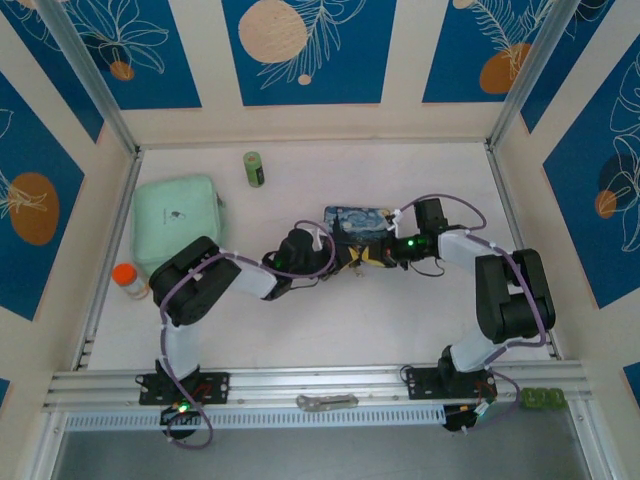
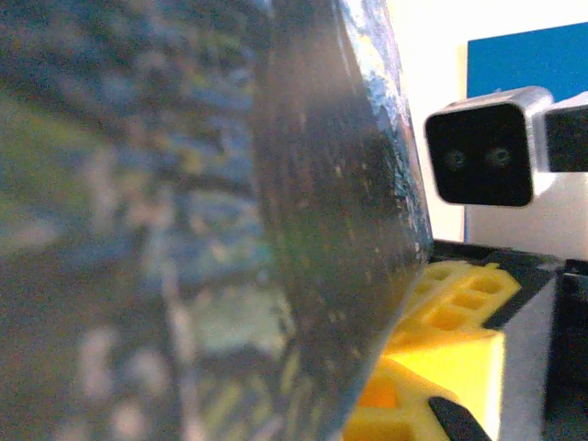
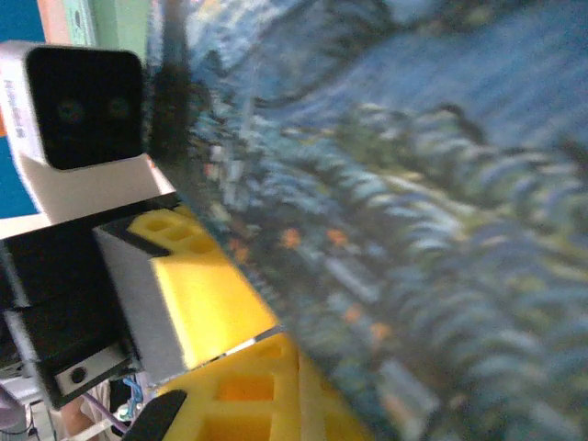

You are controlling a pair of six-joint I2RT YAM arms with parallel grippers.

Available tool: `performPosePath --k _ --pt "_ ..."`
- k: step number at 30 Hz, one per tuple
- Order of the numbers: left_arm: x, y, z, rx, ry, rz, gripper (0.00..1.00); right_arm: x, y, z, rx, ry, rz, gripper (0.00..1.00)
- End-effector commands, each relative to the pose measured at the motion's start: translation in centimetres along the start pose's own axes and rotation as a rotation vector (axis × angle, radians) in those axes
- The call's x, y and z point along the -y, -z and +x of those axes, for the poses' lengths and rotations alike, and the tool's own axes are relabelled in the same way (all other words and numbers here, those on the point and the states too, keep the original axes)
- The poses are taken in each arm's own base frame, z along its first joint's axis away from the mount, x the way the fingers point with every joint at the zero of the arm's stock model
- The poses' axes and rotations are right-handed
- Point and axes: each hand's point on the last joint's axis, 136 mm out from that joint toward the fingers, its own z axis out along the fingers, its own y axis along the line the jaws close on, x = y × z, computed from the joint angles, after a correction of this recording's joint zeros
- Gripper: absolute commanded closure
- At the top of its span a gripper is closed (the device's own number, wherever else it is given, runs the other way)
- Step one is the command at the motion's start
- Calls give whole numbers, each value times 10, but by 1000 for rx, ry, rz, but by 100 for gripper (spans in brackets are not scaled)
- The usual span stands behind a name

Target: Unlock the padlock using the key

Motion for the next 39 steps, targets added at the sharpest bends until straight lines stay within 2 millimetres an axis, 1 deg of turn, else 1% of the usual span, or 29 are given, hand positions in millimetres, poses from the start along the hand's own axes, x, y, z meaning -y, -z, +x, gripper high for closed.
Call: performPosePath --k 1,2,3,6,9,15,18,22,27,30,33,39 --pt "10 2 30 -132 -14 18 100 -20 6 -10 40 128 42 100" --pt "8 1 28 -127 -7 3 100 -20 7 -8 47 147 80 100" --pt "8 1 26 -119 0 -8 100 -20 10 -6 61 162 111 98" --pt "7 2 20 -96 25 -28 100 -17 14 3 92 222 237 86" --pt "8 3 15 -82 34 -41 100 -15 15 13 106 300 372 79" --pt "18 1 10 -80 33 -41 100 -9 7 31 56 469 624 67" --pt "21 0 9 -82 39 -32 100 -8 0 40 19 543 716 63" --pt "24 0 8 -83 43 -24 100 1 -4 42 0 611 843 62" --pt "25 2 8 -84 51 -20 100 3 -10 42 -15 707 949 63" --pt "26 2 6 -79 55 -16 100 7 -15 45 -43 743 1008 64" --pt "27 2 5 -78 58 -8 100 9 -19 44 -44 774 1056 64" --pt "29 1 5 -79 87 15 100 4 -28 37 -4 825 1112 73"
